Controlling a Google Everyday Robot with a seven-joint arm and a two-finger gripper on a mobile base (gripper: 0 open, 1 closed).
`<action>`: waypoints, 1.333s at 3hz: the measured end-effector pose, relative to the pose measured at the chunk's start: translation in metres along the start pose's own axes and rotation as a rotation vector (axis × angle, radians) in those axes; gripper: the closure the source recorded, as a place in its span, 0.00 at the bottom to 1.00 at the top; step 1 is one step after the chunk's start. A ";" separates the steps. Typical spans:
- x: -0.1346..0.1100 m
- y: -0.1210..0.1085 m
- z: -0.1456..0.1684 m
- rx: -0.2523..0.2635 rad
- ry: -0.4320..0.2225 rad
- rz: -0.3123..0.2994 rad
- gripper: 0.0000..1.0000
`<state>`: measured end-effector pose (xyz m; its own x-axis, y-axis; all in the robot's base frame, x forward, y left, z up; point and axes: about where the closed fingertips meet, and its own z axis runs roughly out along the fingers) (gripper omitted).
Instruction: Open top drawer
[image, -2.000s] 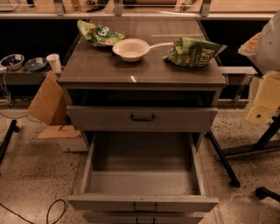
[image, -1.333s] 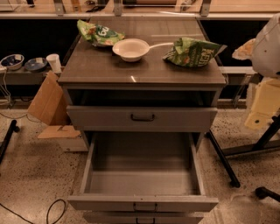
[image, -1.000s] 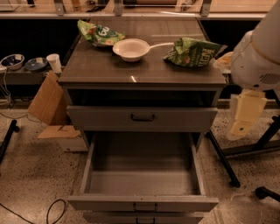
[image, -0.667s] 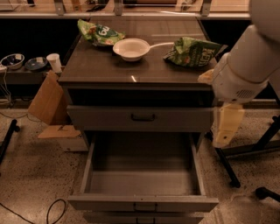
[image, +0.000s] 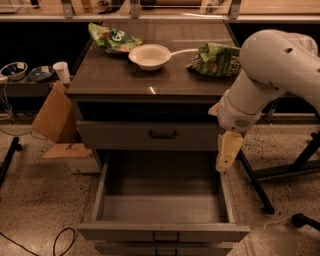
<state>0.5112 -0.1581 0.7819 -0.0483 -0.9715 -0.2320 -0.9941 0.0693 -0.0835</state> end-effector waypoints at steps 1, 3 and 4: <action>0.000 -0.015 0.030 -0.023 -0.022 0.053 0.00; -0.009 -0.036 0.062 0.025 -0.043 0.181 0.00; -0.018 -0.050 0.075 0.055 -0.041 0.239 0.00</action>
Offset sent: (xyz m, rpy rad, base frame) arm 0.0494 0.0208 -0.0623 0.0790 0.0136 -0.2148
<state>0.5686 -0.1272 0.7179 -0.2765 -0.9160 -0.2907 -0.9479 0.3098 -0.0743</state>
